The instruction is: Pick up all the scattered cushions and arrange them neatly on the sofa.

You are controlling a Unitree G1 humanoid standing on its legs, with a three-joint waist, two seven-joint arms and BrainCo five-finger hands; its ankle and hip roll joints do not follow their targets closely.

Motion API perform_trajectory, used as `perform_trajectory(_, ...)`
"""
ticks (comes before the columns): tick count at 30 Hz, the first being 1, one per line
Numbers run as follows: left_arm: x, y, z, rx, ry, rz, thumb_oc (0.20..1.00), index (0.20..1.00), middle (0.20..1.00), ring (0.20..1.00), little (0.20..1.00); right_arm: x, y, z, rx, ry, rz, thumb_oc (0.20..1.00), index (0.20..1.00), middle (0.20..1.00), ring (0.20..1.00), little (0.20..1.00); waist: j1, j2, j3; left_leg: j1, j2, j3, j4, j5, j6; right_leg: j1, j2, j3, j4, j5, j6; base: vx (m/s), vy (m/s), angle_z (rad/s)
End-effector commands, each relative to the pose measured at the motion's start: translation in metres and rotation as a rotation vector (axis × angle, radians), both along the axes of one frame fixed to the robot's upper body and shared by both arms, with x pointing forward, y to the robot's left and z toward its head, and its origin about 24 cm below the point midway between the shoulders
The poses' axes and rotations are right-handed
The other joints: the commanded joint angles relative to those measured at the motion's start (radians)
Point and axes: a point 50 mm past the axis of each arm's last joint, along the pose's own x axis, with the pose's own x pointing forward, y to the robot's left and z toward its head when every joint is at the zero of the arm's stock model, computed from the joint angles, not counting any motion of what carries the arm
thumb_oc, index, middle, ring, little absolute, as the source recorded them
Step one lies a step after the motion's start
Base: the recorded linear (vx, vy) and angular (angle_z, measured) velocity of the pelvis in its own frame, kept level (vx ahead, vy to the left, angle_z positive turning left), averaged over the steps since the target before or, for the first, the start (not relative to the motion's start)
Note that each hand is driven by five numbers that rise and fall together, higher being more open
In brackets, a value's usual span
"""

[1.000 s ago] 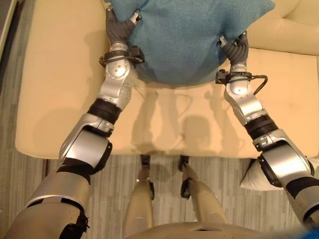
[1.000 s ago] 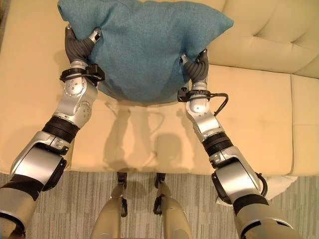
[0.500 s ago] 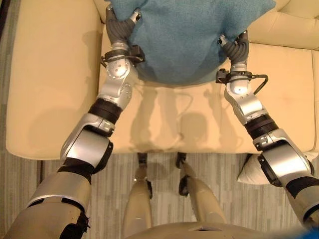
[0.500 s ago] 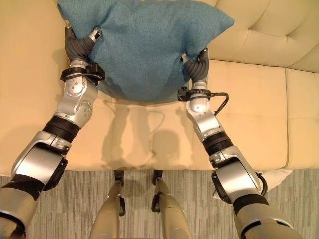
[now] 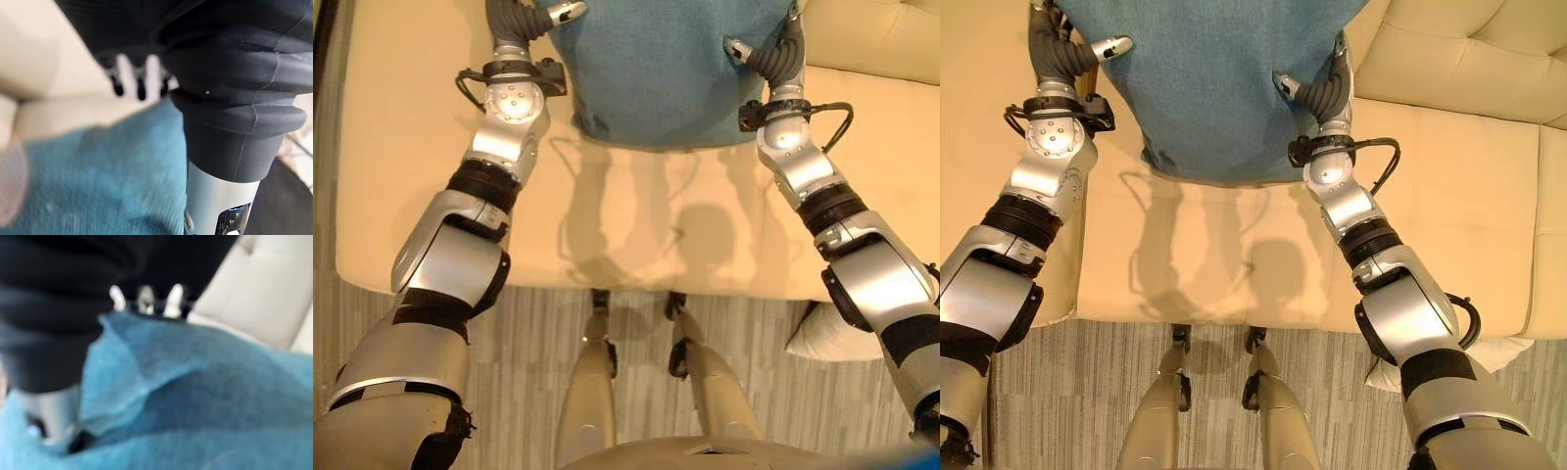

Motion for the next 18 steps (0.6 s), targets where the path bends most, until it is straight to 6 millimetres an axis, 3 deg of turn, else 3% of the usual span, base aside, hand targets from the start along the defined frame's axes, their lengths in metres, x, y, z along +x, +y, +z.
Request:
perform_trajectory(1, -0.013, 0.014, 0.033, 0.016, -0.129, 0.046, 1.000, 1.000, 1.000, 1.000, 1.000, -0.007, 0.006, 0.050, -0.051, -0.157, -0.010, 1.000, 1.000, 1.000, 1.000, 1.000, 0.035, 0.035, 0.017, 0.115, 0.016, -0.086, -0.071, -0.016, -0.095, 0.066, -0.040, -0.066, 0.068, -0.105, 0.142, 0.03, -0.038, 0.00)
perform_trajectory(5, -0.016, 0.033, 0.024, -0.010, -0.113, 0.084, 1.000, 1.000, 1.000, 1.000, 1.000, -0.006, -0.014, 0.052, -0.062, -0.149, -0.068, 1.000, 1.000, 1.000, 1.000, 1.000, 0.040, 0.036, 0.003, 0.123, 0.017, -0.092, -0.071, -0.016, -0.098, 0.081, -0.039, -0.072, 0.062, -0.110, 0.139, 0.01, -0.021, 0.03)
perform_trajectory(8, -0.022, 0.058, 0.005, -0.024, -0.069, 0.124, 1.000, 1.000, 1.000, 1.000, 1.000, -0.009, -0.046, 0.052, -0.091, -0.145, -0.149, 1.000, 1.000, 1.000, 1.000, 1.000, 0.046, 0.038, -0.013, 0.136, 0.020, -0.091, -0.071, -0.016, -0.105, 0.107, -0.036, -0.083, 0.052, -0.115, 0.138, 0.00, -0.026, 0.05)
perform_trajectory(9, -0.022, 0.058, 0.004, -0.025, -0.068, 0.124, 1.000, 1.000, 1.000, 1.000, 1.000, -0.009, -0.046, 0.052, -0.092, -0.144, -0.149, 1.000, 1.000, 1.000, 1.000, 1.000, 0.045, 0.038, -0.013, 0.137, 0.020, -0.091, -0.071, -0.016, -0.105, 0.107, -0.036, -0.083, 0.051, -0.115, 0.138, 0.00, -0.030, 0.09)
perform_trajectory(10, -0.025, 0.070, -0.013, -0.022, -0.031, 0.136, 1.000, 1.000, 1.000, 1.000, 1.000, -0.011, -0.062, 0.045, -0.083, -0.134, -0.180, 1.000, 1.000, 1.000, 1.000, 1.000, 0.047, 0.038, -0.023, 0.146, 0.022, -0.086, -0.071, -0.018, -0.108, 0.121, -0.034, -0.087, 0.046, -0.118, 0.136, 0.00, -0.031, 0.09)
perform_trajectory(13, -0.033, 0.083, -0.043, -0.034, 0.026, 0.140, 1.000, 1.000, 1.000, 1.000, 1.000, -0.017, -0.080, 0.029, -0.078, -0.117, -0.205, 1.000, 1.000, 1.000, 1.000, 1.000, 0.052, 0.034, -0.031, 0.171, 0.026, -0.081, -0.071, -0.023, -0.107, 0.149, -0.029, -0.093, 0.039, -0.122, 0.134, 0.00, -0.012, 0.02)
perform_trajectory(14, -0.033, 0.083, -0.044, -0.034, 0.028, 0.141, 1.000, 1.000, 1.000, 1.000, 1.000, -0.017, -0.080, 0.028, -0.079, -0.115, -0.205, 1.000, 1.000, 1.000, 1.000, 1.000, 0.051, 0.035, -0.032, 0.172, 0.026, -0.081, -0.071, -0.023, -0.108, 0.150, -0.029, -0.092, 0.038, -0.122, 0.134, 0.00, -0.024, -0.04)
perform_trajectory(15, -0.037, 0.088, -0.057, -0.039, 0.050, 0.140, 1.000, 1.000, 1.000, 1.000, 1.000, -0.020, -0.088, 0.020, -0.081, -0.105, -0.212, 1.000, 1.000, 1.000, 1.000, 1.000, 0.053, 0.032, -0.036, 0.183, 0.029, -0.077, -0.071, -0.026, -0.107, 0.161, -0.029, -0.095, 0.039, -0.125, 0.133, 0.02, -0.064, -0.04)
perform_trajectory(16, -0.058, 0.098, -0.111, -0.087, 0.144, 0.114, 1.000, 1.000, 1.000, 1.000, 1.000, -0.034, -0.116, -0.031, -0.101, 0.013, -0.213, 1.000, 1.000, 1.000, 1.000, 1.000, 0.057, 0.022, -0.047, 0.241, 0.040, -0.066, -0.069, -0.043, -0.106, 0.220, -0.030, -0.107, 0.045, -0.144, 0.128, 0.03, -0.065, -0.02)
perform_trajectory(18, -0.070, 0.099, -0.141, -0.124, 0.206, 0.095, 1.000, 1.000, 1.000, 1.000, 1.000, -0.043, -0.126, -0.061, -0.099, 0.091, -0.197, 1.000, 1.000, 1.000, 1.000, 1.000, 0.060, 0.020, -0.045, 0.277, 0.045, -0.062, -0.065, -0.051, -0.105, 0.259, -0.034, -0.115, 0.049, -0.153, 0.128, 0.03, -0.035, 0.02)
